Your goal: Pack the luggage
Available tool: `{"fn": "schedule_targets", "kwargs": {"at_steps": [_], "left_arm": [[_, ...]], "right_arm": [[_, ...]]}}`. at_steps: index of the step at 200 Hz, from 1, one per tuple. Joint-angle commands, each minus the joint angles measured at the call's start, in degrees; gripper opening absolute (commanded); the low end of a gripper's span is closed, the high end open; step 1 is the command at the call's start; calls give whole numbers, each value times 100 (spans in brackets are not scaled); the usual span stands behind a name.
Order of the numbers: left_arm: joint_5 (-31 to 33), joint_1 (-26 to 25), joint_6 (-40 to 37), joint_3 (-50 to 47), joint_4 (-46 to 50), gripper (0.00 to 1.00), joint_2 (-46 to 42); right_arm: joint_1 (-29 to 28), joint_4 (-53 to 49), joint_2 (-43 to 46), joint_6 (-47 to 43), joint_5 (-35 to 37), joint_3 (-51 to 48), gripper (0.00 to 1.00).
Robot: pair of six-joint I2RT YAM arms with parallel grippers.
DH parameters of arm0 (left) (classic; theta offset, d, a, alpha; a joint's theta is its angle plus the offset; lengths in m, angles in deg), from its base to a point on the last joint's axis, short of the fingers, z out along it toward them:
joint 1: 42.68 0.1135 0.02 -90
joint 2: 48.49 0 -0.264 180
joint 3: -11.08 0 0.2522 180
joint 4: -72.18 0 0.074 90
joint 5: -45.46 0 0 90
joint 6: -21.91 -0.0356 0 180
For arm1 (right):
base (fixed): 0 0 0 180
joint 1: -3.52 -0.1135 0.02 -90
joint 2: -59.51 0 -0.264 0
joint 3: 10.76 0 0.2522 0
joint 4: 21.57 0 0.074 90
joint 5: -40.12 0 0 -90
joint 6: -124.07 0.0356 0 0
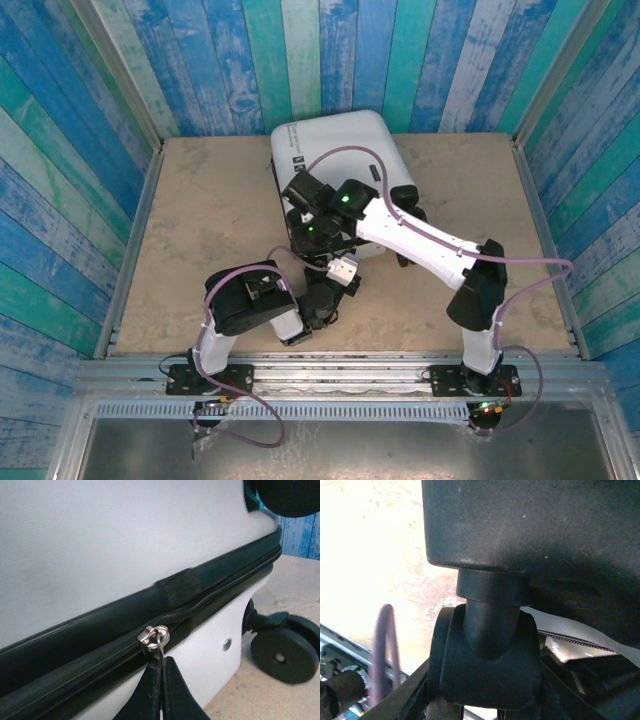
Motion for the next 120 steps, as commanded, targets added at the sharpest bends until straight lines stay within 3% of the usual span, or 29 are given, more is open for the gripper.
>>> {"fn": "schedule_targets", "kwargs": {"at_steps": [1,8,20,39,78,120], "left_arm": [[-106,-134,-21,258,62,0,248],[-98,-134,5,252,66,0,257],[-106,-138,69,217,72,0,262],[-124,-149,100,126,-12,0,290],[-262,-169,91,41,-78,0,322],[-286,-191,65,126,152,0,281]], "right_arm": [[-291,1002,-257,-367,-709,615,10],[-300,865,-279,-451,-691,700,20],[-295,628,-180,-640,-518,758,48],[-237,81,230,-953,-68,777,65],[268,-248,1905,-1026,632,-176,70],[2104,-456,3305,-1481,481,-1730,73]]}}
